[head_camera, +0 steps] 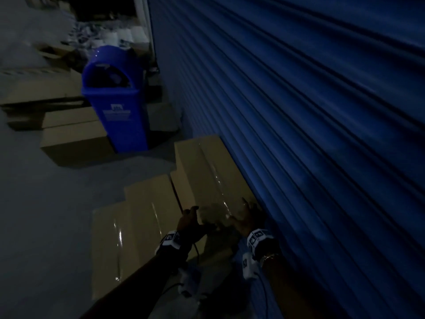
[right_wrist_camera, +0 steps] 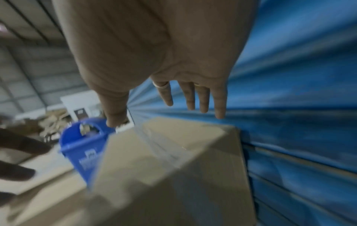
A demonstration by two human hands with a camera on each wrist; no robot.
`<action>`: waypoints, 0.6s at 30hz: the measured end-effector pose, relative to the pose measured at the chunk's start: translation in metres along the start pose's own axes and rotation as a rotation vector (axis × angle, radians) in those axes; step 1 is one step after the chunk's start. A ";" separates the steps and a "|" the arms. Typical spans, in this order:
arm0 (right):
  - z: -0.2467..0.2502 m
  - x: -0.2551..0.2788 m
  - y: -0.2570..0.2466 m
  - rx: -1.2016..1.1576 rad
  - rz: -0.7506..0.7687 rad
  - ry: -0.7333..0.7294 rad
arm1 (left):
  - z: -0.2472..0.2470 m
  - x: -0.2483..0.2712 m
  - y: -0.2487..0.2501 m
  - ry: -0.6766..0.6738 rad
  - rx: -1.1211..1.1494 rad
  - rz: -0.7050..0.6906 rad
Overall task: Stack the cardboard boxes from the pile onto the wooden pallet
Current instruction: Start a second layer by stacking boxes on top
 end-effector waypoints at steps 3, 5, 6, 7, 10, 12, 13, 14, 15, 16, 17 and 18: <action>-0.010 -0.030 0.014 -0.058 0.019 -0.053 | -0.017 -0.020 -0.006 -0.030 -0.005 0.051; -0.016 -0.051 0.028 -0.014 0.020 -0.018 | -0.027 -0.029 -0.009 -0.046 0.010 0.091; -0.015 -0.056 0.033 0.021 -0.001 -0.003 | -0.032 -0.032 -0.013 -0.042 0.024 0.121; -0.018 -0.061 0.041 0.056 -0.012 0.009 | -0.037 -0.034 -0.016 -0.034 0.034 0.136; -0.019 -0.065 0.055 0.174 -0.029 0.059 | -0.050 -0.033 -0.019 -0.008 0.075 0.148; -0.020 -0.066 0.061 0.234 -0.035 0.110 | -0.055 -0.033 -0.025 -0.003 0.123 0.186; -0.018 -0.064 0.059 0.252 -0.032 0.121 | -0.056 -0.035 -0.028 0.008 0.146 0.202; -0.022 -0.063 0.061 0.266 -0.048 0.120 | -0.056 -0.036 -0.030 0.023 0.170 0.221; -0.026 -0.064 0.062 0.255 -0.051 0.111 | -0.056 -0.038 -0.031 0.036 0.195 0.229; -0.028 -0.066 0.060 0.205 -0.057 0.080 | -0.057 -0.038 -0.030 0.044 0.223 0.235; -0.036 -0.073 0.063 0.110 -0.061 0.052 | -0.058 -0.039 -0.030 0.048 0.248 0.227; -0.055 -0.092 0.086 0.018 -0.079 0.030 | -0.059 -0.040 -0.029 0.064 0.267 0.219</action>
Point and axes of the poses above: each hand's wrist, its own x-axis away from the middle knuckle, its own z-axis out of the back of the hand, y = z × x, the point moved 6 cm from there along -x, towards the middle knuckle, and after that the axes turned 14 degrees about x, right-handed, at the moved point
